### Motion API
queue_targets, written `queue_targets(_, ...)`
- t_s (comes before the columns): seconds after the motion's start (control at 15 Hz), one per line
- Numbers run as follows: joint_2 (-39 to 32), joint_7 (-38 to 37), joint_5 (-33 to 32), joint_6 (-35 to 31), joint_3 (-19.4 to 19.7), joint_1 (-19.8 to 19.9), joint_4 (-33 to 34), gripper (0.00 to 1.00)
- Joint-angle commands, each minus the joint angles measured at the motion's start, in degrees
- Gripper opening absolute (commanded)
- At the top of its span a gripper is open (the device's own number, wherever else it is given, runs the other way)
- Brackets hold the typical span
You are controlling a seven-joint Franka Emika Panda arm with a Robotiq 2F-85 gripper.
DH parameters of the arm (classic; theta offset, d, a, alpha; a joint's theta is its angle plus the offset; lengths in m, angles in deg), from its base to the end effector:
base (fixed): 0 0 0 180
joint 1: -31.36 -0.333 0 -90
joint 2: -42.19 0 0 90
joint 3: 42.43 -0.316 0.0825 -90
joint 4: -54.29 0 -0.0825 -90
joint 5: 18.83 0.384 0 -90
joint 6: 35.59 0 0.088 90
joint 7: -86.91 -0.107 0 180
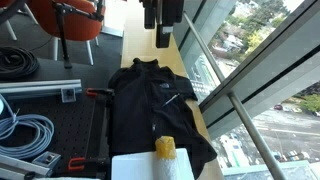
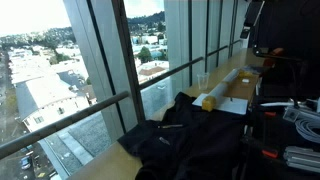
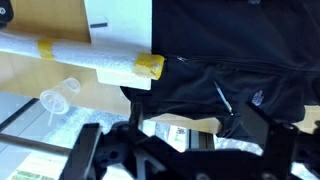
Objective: Close the zip on the black jacket.
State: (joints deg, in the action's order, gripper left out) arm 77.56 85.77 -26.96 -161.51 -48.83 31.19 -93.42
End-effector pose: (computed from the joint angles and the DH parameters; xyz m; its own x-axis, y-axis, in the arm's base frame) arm 0.3800 0.0408 0.4846 0.9597 0.1689 0.2245 0.1269 -0.9736 0.1898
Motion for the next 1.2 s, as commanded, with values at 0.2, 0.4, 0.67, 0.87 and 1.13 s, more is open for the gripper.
queue_targets(0.2, -0.01, -0.35, -0.42, 0.14, 0.55, -0.64, 0.29, 1.0)
queue_targets(0.4, -0.01, -0.35, -0.42, 0.14, 0.55, -0.64, 0.29, 1.0)
queue_targets(0.67, -0.48, -0.36, -0.17, -0.12, 0.54, -0.81, 0.22, 1.0)
queue_targets(0.87, -4.31, -1.28, 0.55, -5.23, 0.07, -1.69, -1.12, 1.0)
queue_targets(1.13, -12.55, -3.07, 2.45, -16.98, -0.22, -3.12, -2.47, 1.0)
